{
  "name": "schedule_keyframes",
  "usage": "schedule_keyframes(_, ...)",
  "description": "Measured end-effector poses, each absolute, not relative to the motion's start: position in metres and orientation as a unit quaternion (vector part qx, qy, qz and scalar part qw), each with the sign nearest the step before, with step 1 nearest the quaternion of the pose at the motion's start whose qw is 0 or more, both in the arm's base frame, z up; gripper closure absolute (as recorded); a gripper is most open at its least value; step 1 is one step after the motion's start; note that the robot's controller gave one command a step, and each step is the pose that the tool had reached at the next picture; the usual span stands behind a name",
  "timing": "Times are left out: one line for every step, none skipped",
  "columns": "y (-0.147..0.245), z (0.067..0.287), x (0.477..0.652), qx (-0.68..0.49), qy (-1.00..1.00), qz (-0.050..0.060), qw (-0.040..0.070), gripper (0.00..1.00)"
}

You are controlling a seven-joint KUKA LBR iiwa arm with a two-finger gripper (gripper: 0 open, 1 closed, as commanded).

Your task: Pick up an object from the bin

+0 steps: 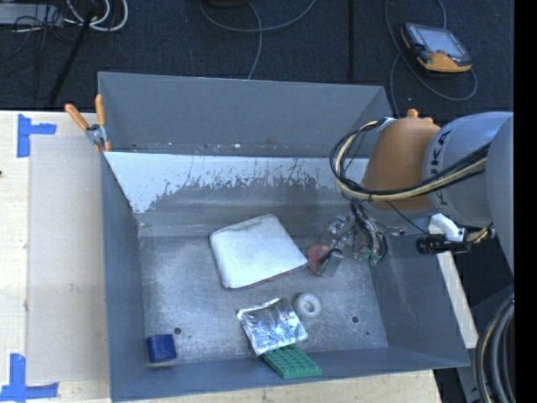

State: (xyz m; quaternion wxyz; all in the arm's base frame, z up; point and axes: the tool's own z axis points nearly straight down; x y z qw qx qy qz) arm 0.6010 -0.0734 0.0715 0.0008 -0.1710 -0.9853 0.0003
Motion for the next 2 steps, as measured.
schedule_keyframes(-0.073,0.106,0.602,-0.169,-0.986,0.0,-0.002,1.0)
schedule_keyframes(-0.074,0.148,0.603,-0.167,-0.986,0.0,-0.003,1.0)
